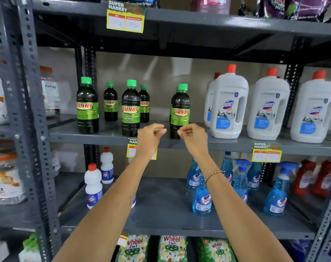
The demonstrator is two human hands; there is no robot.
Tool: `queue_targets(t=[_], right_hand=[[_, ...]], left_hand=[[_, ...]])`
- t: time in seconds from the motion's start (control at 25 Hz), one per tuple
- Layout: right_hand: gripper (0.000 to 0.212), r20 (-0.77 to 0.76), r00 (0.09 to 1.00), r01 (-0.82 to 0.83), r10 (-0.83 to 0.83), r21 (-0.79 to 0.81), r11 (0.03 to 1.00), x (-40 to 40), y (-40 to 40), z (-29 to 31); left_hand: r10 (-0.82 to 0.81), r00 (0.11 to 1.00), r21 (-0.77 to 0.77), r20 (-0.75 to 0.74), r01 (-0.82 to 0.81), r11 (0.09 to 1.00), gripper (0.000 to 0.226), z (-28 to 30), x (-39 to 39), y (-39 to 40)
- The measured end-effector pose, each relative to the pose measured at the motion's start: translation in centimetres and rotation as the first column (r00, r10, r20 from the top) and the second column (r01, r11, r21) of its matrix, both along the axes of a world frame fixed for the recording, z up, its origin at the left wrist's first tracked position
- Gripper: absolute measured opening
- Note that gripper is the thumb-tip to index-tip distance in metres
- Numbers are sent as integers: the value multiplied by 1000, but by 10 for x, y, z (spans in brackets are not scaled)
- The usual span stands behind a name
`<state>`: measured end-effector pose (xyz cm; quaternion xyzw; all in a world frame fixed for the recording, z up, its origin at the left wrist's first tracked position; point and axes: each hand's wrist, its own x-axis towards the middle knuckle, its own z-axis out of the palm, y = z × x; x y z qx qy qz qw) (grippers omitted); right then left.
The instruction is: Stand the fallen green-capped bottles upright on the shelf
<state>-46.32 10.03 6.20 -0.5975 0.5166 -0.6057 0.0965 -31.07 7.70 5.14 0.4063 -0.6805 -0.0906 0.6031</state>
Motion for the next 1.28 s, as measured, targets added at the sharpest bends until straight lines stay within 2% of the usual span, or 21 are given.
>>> queue_targets(t=[0.12, 0.24, 0.28, 0.36, 0.44, 0.48, 0.56, 0.64, 0.8, 1.04, 1.2, 1.28], right_hand=[[6, -23, 996, -85, 85, 17, 996, 31, 1, 2], [7, -14, 992, -123, 123, 11, 992, 63, -2, 6], [11, -20, 995, -99, 99, 11, 995, 74, -4, 8], [24, 18, 995, -100, 100, 44, 994, 95, -11, 11], [44, 49, 983, -181, 176, 155, 971, 114, -19, 13], [52, 23, 979, -203, 203, 222, 954, 121, -24, 13], [51, -92, 970, -189, 225, 298, 936, 130, -32, 13], [42, -147, 971, -144, 191, 280, 949, 139, -33, 14], [41, -111, 982, -123, 151, 230, 965, 140, -32, 12], [39, -136, 975, -132, 173, 271, 954, 134, -35, 12], [35, -148, 982, -80, 115, 223, 972, 135, -24, 5], [37, -164, 986, 49, -28, 130, 990, 135, -16, 2]], left_hand=[[58, 987, -157, -153, -83, 984, 19, 6, 29, 11], [194, 956, -280, -220, -253, 926, 31, 8, 63, 13], [219, 948, -235, -231, -272, 933, 40, 7, 75, 7], [185, 965, 24, -184, -183, 983, 61, 6, 99, -9], [125, 992, 260, 24, -127, 957, 64, 4, 118, -24], [96, 985, 294, 144, -136, 946, 56, 3, 124, -27], [57, 965, 268, 257, -127, 955, 38, 4, 127, -27], [20, 970, 257, 242, -84, 963, 33, 7, 129, -25], [-30, 973, 240, 228, -26, 971, 36, 7, 131, -24], [-56, 966, 195, 252, 6, 981, 38, 3, 131, -23], [69, 983, 161, 167, -96, 982, 41, -7, 132, -19], [165, 981, 102, 106, -176, 979, 47, -7, 131, -15]])
